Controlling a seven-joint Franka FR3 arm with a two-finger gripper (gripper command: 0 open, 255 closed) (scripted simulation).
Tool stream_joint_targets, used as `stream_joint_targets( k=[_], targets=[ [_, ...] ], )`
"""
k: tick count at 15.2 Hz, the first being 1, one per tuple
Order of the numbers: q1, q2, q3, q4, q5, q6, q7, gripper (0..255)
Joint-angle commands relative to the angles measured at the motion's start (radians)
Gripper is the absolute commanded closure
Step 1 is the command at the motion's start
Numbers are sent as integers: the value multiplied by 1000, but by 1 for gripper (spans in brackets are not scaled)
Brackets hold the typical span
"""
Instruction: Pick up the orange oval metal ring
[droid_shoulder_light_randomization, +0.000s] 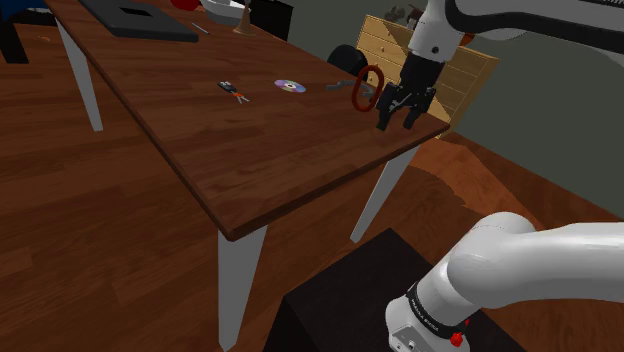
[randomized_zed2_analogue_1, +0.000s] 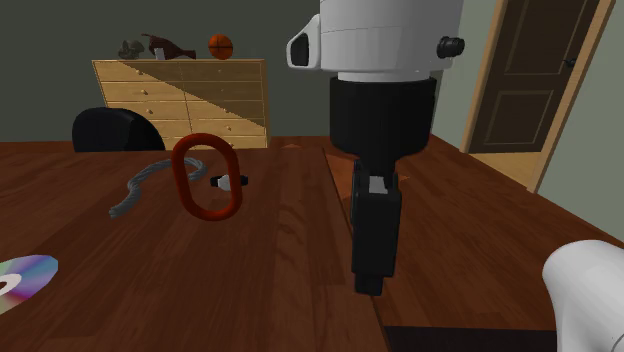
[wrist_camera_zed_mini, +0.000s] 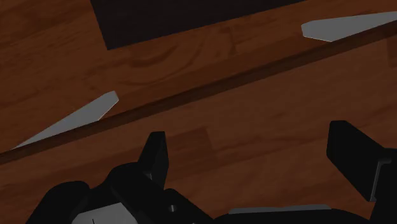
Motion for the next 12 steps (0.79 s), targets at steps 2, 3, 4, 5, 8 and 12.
stream_joint_targets(
  k=[2,3,4,5,8,12],
  targets=[
    [-4,38,-8,36,-15,-5,-13,0],
    [-9,77,-16,74,-29,-10,-27,0],
    [-12,115,-24,112,-42,-17,-40,0],
    [-16,153,-31,152,-55,-24,-53,0],
    [-25,269,-52,277,-90,-50,-91,0],
    [-37,426,-75,461,-130,-96,-145,0]
  ],
)
